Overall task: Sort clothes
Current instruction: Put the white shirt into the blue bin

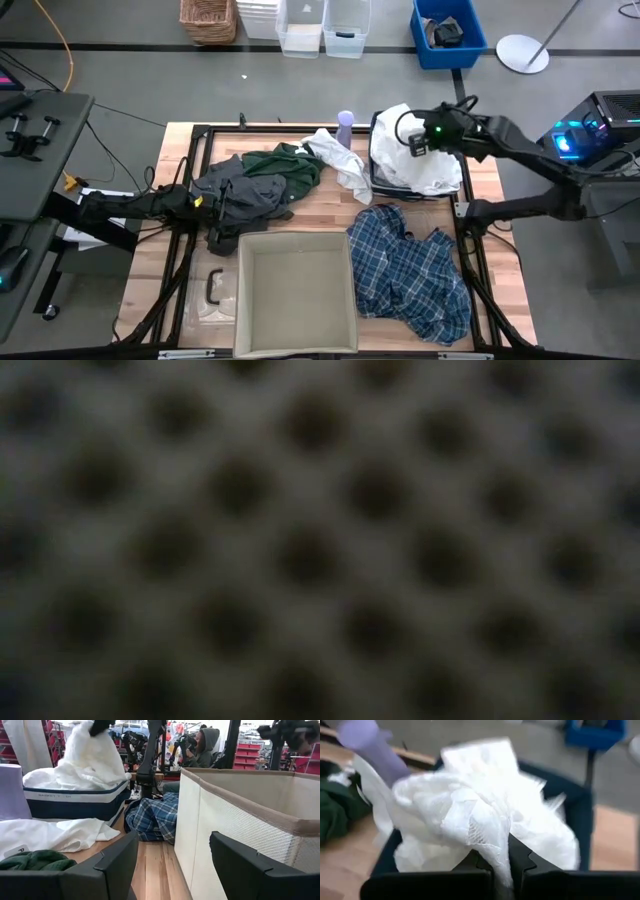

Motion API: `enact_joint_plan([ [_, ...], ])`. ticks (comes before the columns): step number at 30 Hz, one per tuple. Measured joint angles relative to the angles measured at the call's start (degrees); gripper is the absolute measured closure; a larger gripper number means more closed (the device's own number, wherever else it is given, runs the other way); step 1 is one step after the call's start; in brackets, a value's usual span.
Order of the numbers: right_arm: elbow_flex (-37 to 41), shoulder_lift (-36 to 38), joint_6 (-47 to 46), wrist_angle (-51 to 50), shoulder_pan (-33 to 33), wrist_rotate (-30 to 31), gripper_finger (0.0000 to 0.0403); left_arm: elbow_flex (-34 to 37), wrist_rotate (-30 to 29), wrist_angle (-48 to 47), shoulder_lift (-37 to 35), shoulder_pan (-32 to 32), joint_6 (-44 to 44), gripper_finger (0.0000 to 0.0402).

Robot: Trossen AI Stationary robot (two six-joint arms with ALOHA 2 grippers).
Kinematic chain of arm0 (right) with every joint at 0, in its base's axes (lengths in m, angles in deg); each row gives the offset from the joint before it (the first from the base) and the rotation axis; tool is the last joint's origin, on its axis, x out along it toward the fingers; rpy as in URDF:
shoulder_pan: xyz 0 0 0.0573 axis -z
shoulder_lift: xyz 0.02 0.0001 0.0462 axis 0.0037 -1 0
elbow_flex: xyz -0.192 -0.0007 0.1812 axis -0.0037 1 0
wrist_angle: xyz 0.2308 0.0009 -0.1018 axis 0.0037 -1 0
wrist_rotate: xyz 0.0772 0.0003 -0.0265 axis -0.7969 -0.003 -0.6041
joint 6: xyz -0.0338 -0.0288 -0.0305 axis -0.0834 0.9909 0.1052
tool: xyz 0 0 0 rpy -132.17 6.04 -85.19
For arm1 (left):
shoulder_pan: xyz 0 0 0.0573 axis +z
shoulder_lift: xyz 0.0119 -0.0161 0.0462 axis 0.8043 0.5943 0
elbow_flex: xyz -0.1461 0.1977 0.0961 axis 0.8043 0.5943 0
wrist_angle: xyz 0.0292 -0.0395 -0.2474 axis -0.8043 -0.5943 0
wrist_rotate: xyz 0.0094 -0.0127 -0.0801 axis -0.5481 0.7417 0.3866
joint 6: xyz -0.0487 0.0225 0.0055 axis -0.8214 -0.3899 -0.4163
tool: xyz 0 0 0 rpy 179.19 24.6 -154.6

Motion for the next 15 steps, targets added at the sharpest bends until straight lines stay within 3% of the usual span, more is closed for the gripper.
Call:
enact_joint_plan([
  [6, 13.1, 0.5, 1.1, 12.3, 3.7, -9.5, 0.0398, 0.0, 0.0, 0.0, 0.0, 0.0, 0.0, 0.0167],
  [15, 25.7, -4.5, -1.6, 26.3, 9.5, -7.4, 0.0398, 0.0, 0.0, 0.0, 0.0, 0.0, 0.0, 0.0167],
])
